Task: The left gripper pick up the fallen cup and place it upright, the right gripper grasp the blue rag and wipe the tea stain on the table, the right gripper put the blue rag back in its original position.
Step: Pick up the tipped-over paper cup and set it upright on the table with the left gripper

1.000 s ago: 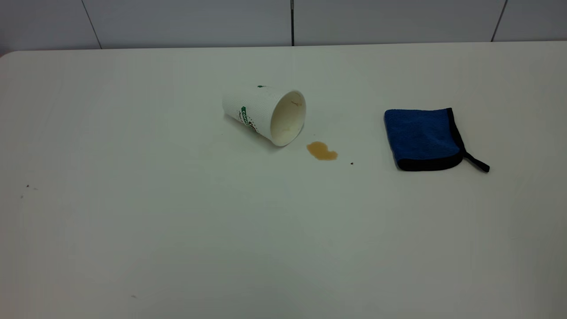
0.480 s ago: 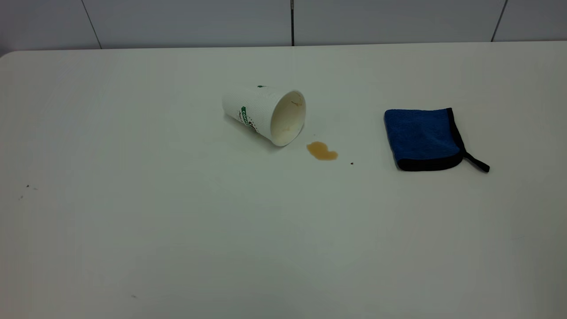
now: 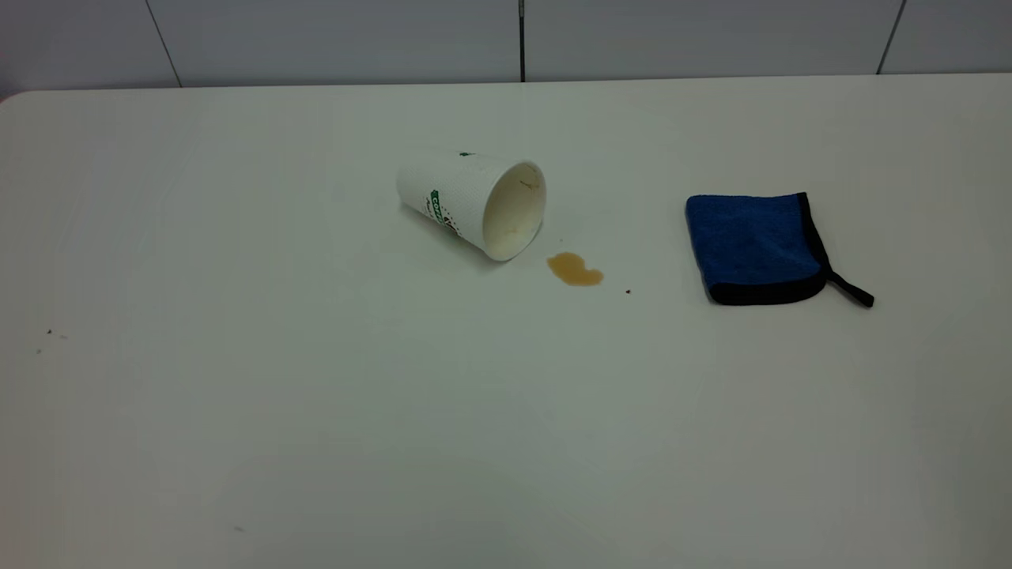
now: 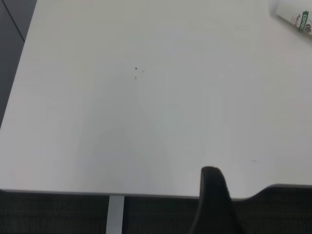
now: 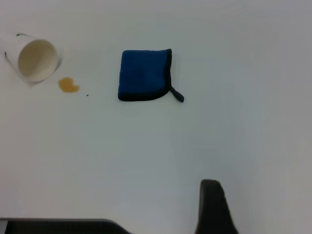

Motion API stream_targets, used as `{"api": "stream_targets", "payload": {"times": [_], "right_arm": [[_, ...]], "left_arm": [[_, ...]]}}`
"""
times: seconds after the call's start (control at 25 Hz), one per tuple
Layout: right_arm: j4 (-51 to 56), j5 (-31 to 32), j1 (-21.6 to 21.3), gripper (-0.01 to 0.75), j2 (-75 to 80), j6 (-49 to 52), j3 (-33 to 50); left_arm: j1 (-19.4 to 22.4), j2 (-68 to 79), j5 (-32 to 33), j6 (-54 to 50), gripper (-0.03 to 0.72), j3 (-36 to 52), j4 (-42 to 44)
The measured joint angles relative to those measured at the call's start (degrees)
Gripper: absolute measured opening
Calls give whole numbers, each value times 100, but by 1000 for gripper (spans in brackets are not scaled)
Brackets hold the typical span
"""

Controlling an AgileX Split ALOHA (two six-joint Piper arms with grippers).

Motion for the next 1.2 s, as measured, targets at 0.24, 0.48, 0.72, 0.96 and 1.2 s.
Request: {"api": "stream_targets", "payload": {"times": [0.24, 0.48, 0.72, 0.96, 1.2], "right_arm": [[0, 0, 0, 532, 0, 0, 0], [0, 0, 0, 532, 0, 0, 0], [0, 0, 0, 532, 0, 0, 0], [0, 0, 0, 532, 0, 0, 0], [0, 0, 0, 532, 0, 0, 0]], "left_arm": [[0, 72, -50, -55, 524, -13, 0], [0, 1372, -631, 232, 546, -237, 0], [0, 3436, -1811, 877, 593, -378, -5], [-34, 5342, -2878, 1056, 591, -761, -101], [-903, 6775, -3639, 1061, 589, -1329, -352]]}}
